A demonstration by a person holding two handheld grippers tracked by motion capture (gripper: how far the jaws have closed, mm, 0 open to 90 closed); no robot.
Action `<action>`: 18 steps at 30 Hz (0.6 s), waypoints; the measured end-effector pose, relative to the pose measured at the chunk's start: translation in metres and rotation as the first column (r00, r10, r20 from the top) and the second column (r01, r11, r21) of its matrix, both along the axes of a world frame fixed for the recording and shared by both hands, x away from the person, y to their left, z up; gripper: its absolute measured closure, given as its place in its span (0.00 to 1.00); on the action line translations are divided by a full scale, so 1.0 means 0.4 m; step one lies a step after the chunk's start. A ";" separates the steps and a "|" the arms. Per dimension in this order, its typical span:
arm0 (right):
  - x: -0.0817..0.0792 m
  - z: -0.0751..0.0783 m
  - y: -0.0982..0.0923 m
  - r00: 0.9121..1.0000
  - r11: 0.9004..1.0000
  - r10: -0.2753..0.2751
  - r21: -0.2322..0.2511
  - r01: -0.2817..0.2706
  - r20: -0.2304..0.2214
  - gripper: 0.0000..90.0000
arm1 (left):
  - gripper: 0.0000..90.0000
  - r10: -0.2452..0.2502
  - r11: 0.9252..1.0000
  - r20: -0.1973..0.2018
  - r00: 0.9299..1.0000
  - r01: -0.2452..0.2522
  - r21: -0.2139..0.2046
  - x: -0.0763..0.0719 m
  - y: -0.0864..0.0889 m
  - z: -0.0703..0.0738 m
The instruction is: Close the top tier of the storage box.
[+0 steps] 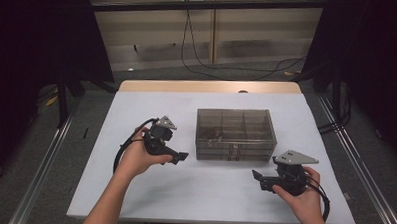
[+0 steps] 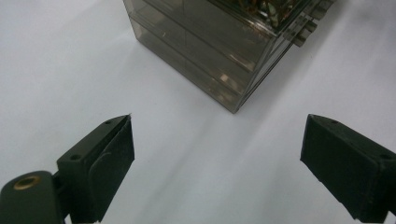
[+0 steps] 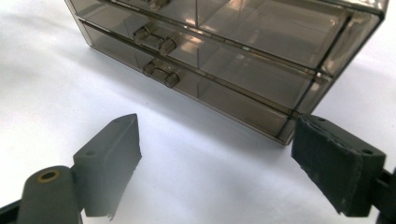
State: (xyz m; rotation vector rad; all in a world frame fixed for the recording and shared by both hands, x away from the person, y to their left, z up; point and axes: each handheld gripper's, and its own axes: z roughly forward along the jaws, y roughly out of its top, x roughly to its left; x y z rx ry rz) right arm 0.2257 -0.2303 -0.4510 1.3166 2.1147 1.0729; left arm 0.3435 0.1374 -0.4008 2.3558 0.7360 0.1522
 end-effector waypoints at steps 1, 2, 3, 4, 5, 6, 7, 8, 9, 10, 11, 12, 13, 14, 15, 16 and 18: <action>-0.001 -0.001 -0.001 1.000 1.000 -0.004 0.000 0.004 -0.003 0.17 | 0.11 -0.001 1.000 0.002 1.000 0.001 0.009 -0.001 0.003 0.000; -0.001 -0.002 -0.003 1.000 1.000 -0.003 0.000 0.003 -0.003 0.17 | 0.11 0.003 1.000 0.006 1.000 -0.003 -0.002 -0.002 0.004 -0.003; -0.002 -0.003 -0.004 1.000 1.000 -0.006 0.000 0.006 -0.008 0.17 | 0.11 0.002 1.000 0.002 1.000 -0.002 -0.003 -0.002 0.007 -0.005; -0.002 -0.005 -0.007 1.000 1.000 -0.001 -0.005 0.001 -0.007 0.17 | 0.11 0.002 1.000 0.003 1.000 -0.002 0.006 -0.002 0.010 -0.004; -0.003 -0.005 -0.008 1.000 1.000 -0.004 -0.004 0.004 -0.009 0.17 | 0.11 0.006 1.000 0.002 1.000 -0.006 0.001 -0.002 0.012 -0.007; -0.002 -0.006 -0.009 1.000 1.000 -0.002 -0.003 0.002 -0.007 0.16 | 0.11 0.009 1.000 0.003 1.000 -0.009 0.002 -0.002 0.015 -0.007; -0.002 -0.006 -0.009 1.000 1.000 -0.002 -0.003 0.002 -0.007 0.16 | 0.11 0.009 1.000 0.003 1.000 -0.009 0.002 -0.002 0.015 -0.007; -0.004 -0.006 -0.012 1.000 1.000 -0.004 -0.001 0.004 -0.009 0.16 | 0.11 0.010 1.000 0.002 1.000 -0.010 -0.007 -0.002 0.021 -0.010; -0.004 -0.006 -0.014 1.000 1.000 -0.004 -0.001 0.004 -0.009 0.16 | 0.11 0.010 1.000 0.002 1.000 -0.010 -0.007 -0.002 0.021 -0.010; -0.005 -0.006 -0.015 1.000 1.000 -0.006 0.002 0.006 -0.008 0.16 | 0.11 0.013 1.000 0.002 1.000 -0.013 -0.004 -0.002 0.027 -0.011; -0.005 -0.006 -0.015 1.000 1.000 -0.006 0.002 0.006 -0.008 0.16 | 0.11 0.013 1.000 0.002 1.000 -0.013 -0.004 -0.002 0.027 -0.011; -0.006 -0.007 -0.021 1.000 1.000 -0.008 -0.001 0.008 -0.007 0.16 | 0.11 0.025 1.000 0.005 1.000 -0.025 -0.013 -0.002 0.033 -0.015; -0.006 -0.007 -0.021 1.000 1.000 -0.008 -0.001 0.008 -0.007 0.16 | 0.11 0.025 1.000 0.005 1.000 -0.025 -0.013 -0.002 0.033 -0.015; -0.006 -0.008 -0.025 1.000 1.000 -0.011 -0.002 0.011 -0.005 0.16 | 0.11 0.028 1.000 0.002 1.000 -0.028 -0.011 -0.002 0.039 -0.018; -0.007 -0.008 -0.028 1.000 1.000 -0.010 -0.004 0.010 -0.006 0.16 | 0.11 0.029 1.000 0.000 1.000 -0.029 -0.010 -0.002 0.043 -0.019; -0.008 -0.009 -0.030 1.000 1.000 -0.012 -0.004 0.012 -0.008 0.16 | 0.11 0.031 1.000 0.005 1.000 -0.030 -0.008 -0.001 0.047 -0.021; -0.008 -0.010 -0.033 1.000 1.000 -0.017 -0.003 0.017 -0.006 0.16 | 0.11 0.035 0.999 0.003 0.999 -0.035 -0.011 -0.002 0.052 -0.023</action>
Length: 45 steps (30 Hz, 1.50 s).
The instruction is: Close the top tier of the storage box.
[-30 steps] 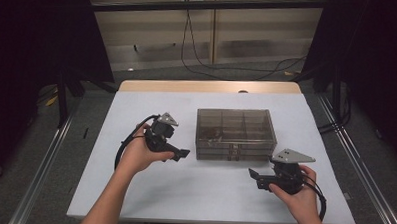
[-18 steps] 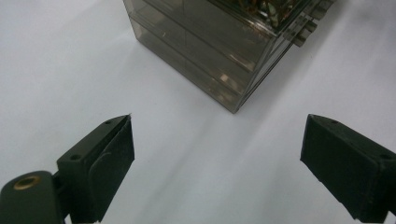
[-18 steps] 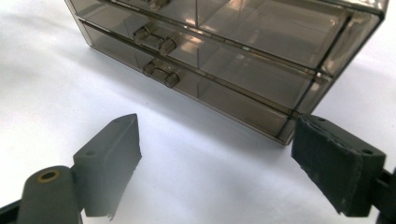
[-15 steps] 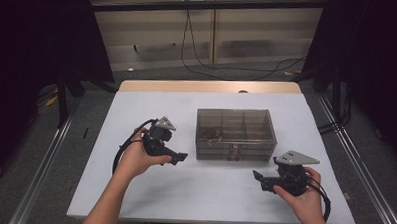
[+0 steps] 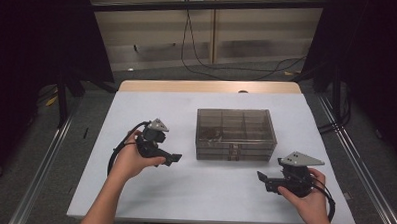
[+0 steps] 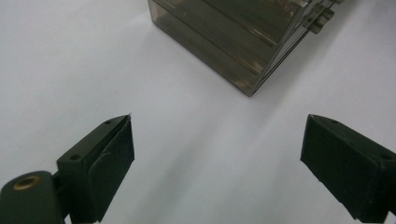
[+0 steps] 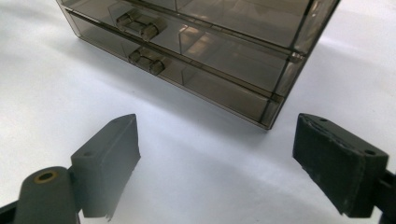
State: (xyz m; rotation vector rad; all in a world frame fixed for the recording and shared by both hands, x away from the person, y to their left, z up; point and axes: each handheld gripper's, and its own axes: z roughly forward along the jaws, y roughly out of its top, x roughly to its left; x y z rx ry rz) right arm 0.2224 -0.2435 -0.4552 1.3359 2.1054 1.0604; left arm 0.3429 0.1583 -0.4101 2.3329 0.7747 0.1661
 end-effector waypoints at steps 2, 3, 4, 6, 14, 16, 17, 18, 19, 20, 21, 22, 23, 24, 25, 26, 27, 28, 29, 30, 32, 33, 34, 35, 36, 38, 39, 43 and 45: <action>0.000 -0.001 -0.003 1.000 1.000 0.004 -0.001 -0.004 -0.001 0.16 | 0.11 0.001 1.000 0.000 1.000 -0.001 -0.006 0.000 0.005 -0.004; 0.000 -0.002 -0.004 1.000 1.000 0.002 -0.002 -0.002 0.000 0.16 | 0.11 0.007 1.000 -0.002 1.000 -0.007 0.009 -0.001 0.008 -0.003; -0.001 -0.002 -0.005 1.000 1.000 0.004 0.002 -0.004 -0.001 0.16 | 0.11 0.008 1.000 0.000 1.000 -0.008 0.000 -0.001 0.011 -0.006; -0.001 -0.003 -0.006 1.000 1.000 0.004 0.000 -0.004 -0.001 0.16 | 0.11 0.015 1.000 -0.005 1.000 -0.015 -0.009 -0.002 0.016 -0.012; -0.004 -0.007 -0.011 1.000 1.000 0.000 -0.003 0.000 -0.003 0.15 | 0.11 0.024 0.999 -0.007 1.000 -0.024 -0.021 -0.006 0.038 -0.028; -0.004 -0.008 -0.013 1.000 1.000 -0.004 -0.001 0.004 -0.002 0.15 | 0.11 0.024 0.999 -0.008 1.000 -0.024 -0.026 -0.008 0.045 -0.033; -0.004 -0.008 -0.013 1.000 1.000 -0.004 -0.001 0.004 -0.002 0.15 | 0.11 0.024 0.999 -0.008 1.000 -0.024 -0.026 -0.008 0.045 -0.033; -0.004 -0.009 -0.017 1.000 1.000 0.000 -0.005 0.000 -0.001 0.15 | 0.10 0.028 0.999 -0.005 1.000 -0.028 -0.022 -0.010 0.050 -0.038; -0.004 -0.009 -0.017 1.000 1.000 0.000 -0.005 0.000 -0.001 0.15 | 0.10 0.028 0.999 -0.005 1.000 -0.028 -0.022 -0.010 0.050 -0.038; -0.005 -0.009 -0.018 1.000 1.000 -0.006 -0.006 0.006 -0.003 0.15 | 0.10 0.032 0.999 -0.006 0.999 -0.033 -0.021 -0.012 0.055 -0.044; -0.005 -0.010 -0.018 1.000 1.000 -0.005 -0.006 0.005 -0.003 0.15 | 0.10 0.034 0.999 -0.001 0.999 -0.034 -0.019 -0.012 0.058 -0.046; -0.005 -0.010 -0.018 1.000 1.000 -0.005 -0.008 0.005 -0.003 0.15 | 0.10 0.036 0.999 -0.004 0.999 -0.036 -0.029 -0.013 0.059 -0.048; -0.005 -0.011 -0.018 1.000 1.000 -0.005 -0.008 0.005 -0.003 0.15 | 0.10 0.033 0.999 -0.006 0.999 -0.034 -0.034 -0.013 0.062 -0.049; -0.005 -0.012 -0.018 1.000 1.000 -0.004 -0.009 0.004 -0.004 0.15 | 0.10 0.033 0.999 -0.002 0.999 -0.033 -0.033 -0.013 0.063 -0.049; -0.005 -0.012 -0.018 1.000 1.000 -0.004 -0.007 0.004 -0.005 0.15 | 0.10 0.037 0.999 0.000 0.999 -0.037 -0.035 -0.014 0.066 -0.049; -0.006 -0.013 -0.019 1.000 1.000 -0.004 -0.007 0.004 -0.005 0.15 | 0.10 0.023 0.999 0.004 1.000 -0.023 -0.027 -0.013 0.070 -0.047; -0.006 -0.013 -0.020 1.000 1.000 -0.003 -0.006 0.003 -0.004 0.15 | 0.10 0.033 0.999 0.002 0.999 -0.033 -0.042 -0.015 0.071 -0.050; -0.006 -0.013 -0.021 1.000 1.000 -0.003 -0.007 0.003 -0.005 0.15 | 0.10 0.039 0.998 0.008 0.999 -0.039 -0.040 -0.015 0.074 -0.051; -0.005 -0.014 -0.021 1.000 1.000 -0.003 -0.009 0.002 -0.002 0.15 | 0.10 0.033 0.999 0.006 0.999 -0.033 -0.037 -0.015 0.078 -0.053; -0.006 -0.015 -0.022 1.000 1.000 -0.004 -0.009 0.004 -0.003 0.15 | 0.10 0.042 0.998 0.010 0.999 -0.042 -0.041 -0.015 0.079 -0.056; -0.005 -0.017 -0.024 1.000 1.000 0.001 -0.007 -0.001 -0.004 0.15 | 0.10 0.044 0.998 0.005 0.999 -0.044 -0.039 -0.016 0.082 -0.057; -0.006 -0.017 -0.024 1.000 1.000 0.002 -0.006 -0.002 -0.004 0.14 | 0.10 0.049 0.998 0.010 0.999 -0.048 -0.039 -0.018 0.087 -0.059; -0.006 -0.018 -0.024 1.000 1.000 0.003 -0.007 -0.003 -0.002 0.14 | 0.10 0.044 0.998 0.009 0.999 -0.043 -0.037 -0.018 0.090 -0.059; -0.008 -0.017 -0.024 1.000 1.000 0.001 -0.005 -0.001 -0.005 0.14 | 0.10 0.044 0.998 0.009 0.999 -0.043 -0.037 -0.018 0.090 -0.059; -0.008 -0.018 -0.024 1.000 1.000 0.002 -0.007 -0.002 -0.002 0.14 | 0.10 0.048 0.998 0.018 0.999 -0.047 -0.038 -0.020 0.094 -0.060; -0.009 -0.020 -0.025 1.000 1.000 0.006 -0.006 -0.006 -0.003 0.14 | 0.10 0.054 0.997 0.021 0.998 -0.053 -0.048 -0.022 0.100 -0.063; -0.008 -0.021 -0.026 1.000 1.000 0.007 -0.008 -0.007 -0.002 0.14 | 0.10 0.055 0.998 0.023 0.998 -0.053 -0.046 -0.023 0.102 -0.064; -0.007 -0.025 -0.031 1.000 1.000 0.005 -0.007 -0.005 -0.002 0.13 | 0.10 0.054 0.998 0.021 0.998 -0.053 -0.042 -0.024 0.108 -0.066; -0.007 -0.026 -0.033 1.000 1.000 0.000 -0.008 0.000 -0.002 0.13 | 0.10 0.060 0.997 0.028 0.998 -0.058 -0.052 -0.024 0.111 -0.071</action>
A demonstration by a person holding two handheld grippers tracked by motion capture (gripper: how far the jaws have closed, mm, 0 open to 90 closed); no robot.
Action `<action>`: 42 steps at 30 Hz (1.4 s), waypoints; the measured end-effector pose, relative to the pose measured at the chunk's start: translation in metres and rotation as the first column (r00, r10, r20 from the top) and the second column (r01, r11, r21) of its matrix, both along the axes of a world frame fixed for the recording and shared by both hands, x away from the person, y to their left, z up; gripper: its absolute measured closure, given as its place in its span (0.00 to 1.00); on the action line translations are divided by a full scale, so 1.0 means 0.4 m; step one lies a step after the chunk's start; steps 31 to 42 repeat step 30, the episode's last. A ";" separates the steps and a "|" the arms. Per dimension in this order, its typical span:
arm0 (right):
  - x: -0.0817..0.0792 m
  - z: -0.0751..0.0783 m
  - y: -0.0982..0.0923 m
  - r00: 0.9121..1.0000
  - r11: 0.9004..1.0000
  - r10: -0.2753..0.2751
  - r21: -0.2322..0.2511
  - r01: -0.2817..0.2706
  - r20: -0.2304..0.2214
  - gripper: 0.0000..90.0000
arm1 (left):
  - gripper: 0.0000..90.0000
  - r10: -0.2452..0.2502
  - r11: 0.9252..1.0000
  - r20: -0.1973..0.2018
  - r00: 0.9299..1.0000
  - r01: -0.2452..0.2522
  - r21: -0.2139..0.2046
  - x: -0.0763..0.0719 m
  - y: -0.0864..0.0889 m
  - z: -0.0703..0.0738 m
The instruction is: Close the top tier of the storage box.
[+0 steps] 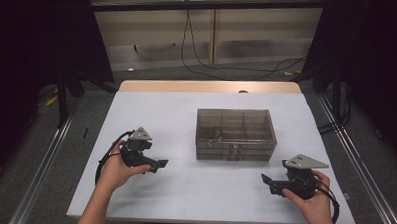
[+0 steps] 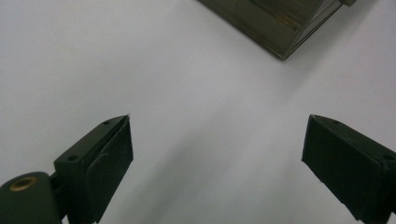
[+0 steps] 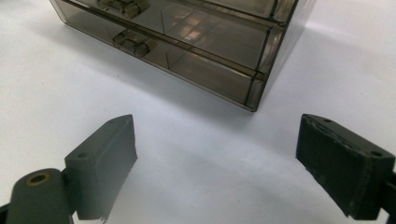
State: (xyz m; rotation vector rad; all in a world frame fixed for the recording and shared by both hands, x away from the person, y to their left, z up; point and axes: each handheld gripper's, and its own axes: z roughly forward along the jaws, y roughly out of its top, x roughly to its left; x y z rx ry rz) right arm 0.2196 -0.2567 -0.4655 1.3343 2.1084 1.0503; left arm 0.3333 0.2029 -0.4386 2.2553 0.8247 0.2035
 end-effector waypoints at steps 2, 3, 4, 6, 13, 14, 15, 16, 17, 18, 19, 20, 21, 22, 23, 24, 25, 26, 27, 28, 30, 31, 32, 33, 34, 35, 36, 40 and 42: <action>0.001 -0.002 -0.005 1.000 1.000 0.002 -0.002 -0.002 0.000 0.13 | 0.10 0.005 1.000 0.003 1.000 -0.005 0.007 0.000 0.007 -0.003; 0.001 -0.004 -0.006 1.000 1.000 0.001 0.000 -0.001 -0.001 0.13 | 0.09 0.007 1.000 0.006 1.000 -0.007 0.004 0.000 0.009 -0.004; 0.001 -0.005 -0.008 1.000 1.000 -0.004 -0.001 0.004 -0.003 0.13 | 0.09 0.013 1.000 0.004 1.000 -0.013 0.006 0.000 0.011 -0.005; 0.002 -0.007 -0.011 1.000 1.000 -0.004 -0.006 0.004 -0.005 0.13 | 0.09 0.016 1.000 0.005 1.000 -0.016 0.005 0.000 0.015 -0.007; 0.002 -0.011 -0.015 1.000 1.000 0.003 -0.003 -0.003 -0.009 0.13 | 0.09 0.021 1.000 -0.005 1.000 -0.021 0.013 0.000 0.022 -0.021; 0.003 -0.012 -0.015 1.000 1.000 0.002 -0.004 -0.002 -0.009 0.12 | 0.09 0.028 0.999 -0.001 1.000 -0.028 0.017 0.000 0.023 -0.023; 0.003 -0.013 -0.016 1.000 1.000 0.004 -0.004 -0.004 -0.009 0.12 | 0.08 0.028 1.000 0.002 1.000 -0.028 0.010 0.001 0.024 -0.026; 0.003 -0.013 -0.016 1.000 1.000 0.004 -0.004 -0.004 -0.009 0.12 | 0.08 0.028 1.000 0.002 1.000 -0.028 0.010 0.001 0.024 -0.026; 0.004 -0.014 -0.017 1.000 1.000 0.005 0.001 -0.005 -0.012 0.12 | 0.08 0.028 0.999 -0.001 1.000 -0.028 0.018 0.002 0.029 -0.028; 0.004 -0.014 -0.018 1.000 1.000 0.004 -0.001 -0.004 -0.012 0.12 | 0.08 0.036 0.999 -0.001 0.999 -0.036 0.013 0.002 0.030 -0.032; 0.005 -0.014 -0.018 1.000 1.000 0.005 -0.002 -0.005 -0.011 0.12 | 0.07 0.040 0.999 0.001 0.999 -0.040 0.022 0.002 0.032 -0.034; 0.005 -0.015 -0.018 1.000 1.000 0.007 -0.002 -0.007 -0.013 0.12 | 0.07 0.041 0.999 -0.001 0.999 -0.041 0.019 0.002 0.032 -0.036; 0.005 -0.015 -0.018 1.000 1.000 0.007 -0.002 -0.007 -0.013 0.12 | 0.07 0.041 0.999 -0.001 0.999 -0.041 0.019 0.002 0.032 -0.036; 0.005 -0.017 -0.016 1.000 1.000 0.002 -0.014 -0.002 -0.016 0.12 | 0.07 0.041 0.999 0.001 0.999 -0.041 0.026 0.003 0.033 -0.038; 0.006 -0.018 -0.016 1.000 1.000 0.005 -0.017 -0.005 -0.015 0.11 | 0.07 0.043 0.999 -0.003 0.999 -0.043 0.024 0.003 0.030 -0.044; 0.008 -0.019 -0.016 1.000 1.000 0.011 -0.018 -0.012 -0.016 0.11 | 0.07 0.039 0.998 0.004 0.999 -0.039 0.040 0.004 0.030 -0.045; 0.008 -0.020 -0.016 1.000 1.000 0.012 -0.018 -0.013 -0.018 0.11 | 0.07 0.037 0.998 0.003 0.999 -0.038 0.044 0.005 0.027 -0.050; 0.008 -0.020 -0.016 1.000 1.000 0.012 -0.018 -0.013 -0.018 0.11 | 0.06 0.037 0.998 0.003 0.999 -0.038 0.044 0.005 0.027 -0.050; 0.010 -0.021 -0.016 1.000 1.000 0.014 -0.023 -0.014 -0.021 0.10 | 0.06 0.032 0.997 0.002 0.999 -0.032 0.064 0.007 0.022 -0.057; 0.010 -0.021 -0.016 1.000 1.000 0.012 -0.022 -0.013 -0.026 0.10 | 0.06 0.029 0.997 -0.001 1.000 -0.029 0.074 0.008 0.020 -0.060; 0.011 -0.022 -0.017 1.000 1.000 0.011 -0.025 -0.012 -0.027 0.10 | 0.06 0.021 0.995 -0.001 1.000 -0.021 0.093 0.008 0.017 -0.064; 0.011 -0.022 -0.017 1.000 1.000 0.011 -0.025 -0.012 -0.027 0.10 | 0.06 0.021 0.995 -0.001 1.000 -0.021 0.093 0.008 0.017 -0.064; 0.011 -0.022 -0.017 1.000 1.000 0.011 -0.025 -0.012 -0.027 0.10 | 0.06 0.021 0.995 -0.001 1.000 -0.021 0.093 0.008 0.017 -0.064; 0.011 -0.022 -0.017 1.000 1.000 0.011 -0.025 -0.012 -0.027 0.10 | 0.06 0.021 0.995 -0.001 1.000 -0.021 0.093 0.008 0.017 -0.064; 0.011 -0.022 -0.017 1.000 1.000 0.011 -0.025 -0.012 -0.027 0.10 | 0.06 0.021 0.995 -0.001 1.000 -0.021 0.093 0.008 0.017 -0.064; 0.011 -0.022 -0.017 1.000 1.000 0.011 -0.025 -0.012 -0.027 0.10 | 0.06 0.021 0.995 -0.001 1.000 -0.021 0.093 0.008 0.017 -0.064; 0.011 -0.022 -0.017 1.000 1.000 0.011 -0.025 -0.012 -0.027 0.10 | 0.06 0.021 0.995 -0.001 1.000 -0.021 0.093 0.008 0.017 -0.064; 0.011 -0.022 -0.017 1.000 1.000 0.011 -0.025 -0.012 -0.027 0.10 | 0.06 0.021 0.995 -0.001 1.000 -0.021 0.093 0.008 0.017 -0.064; 0.011 -0.022 -0.017 1.000 1.000 0.011 -0.025 -0.012 -0.027 0.10 | 0.06 0.021 0.995 -0.001 1.000 -0.021 0.093 0.008 0.017 -0.064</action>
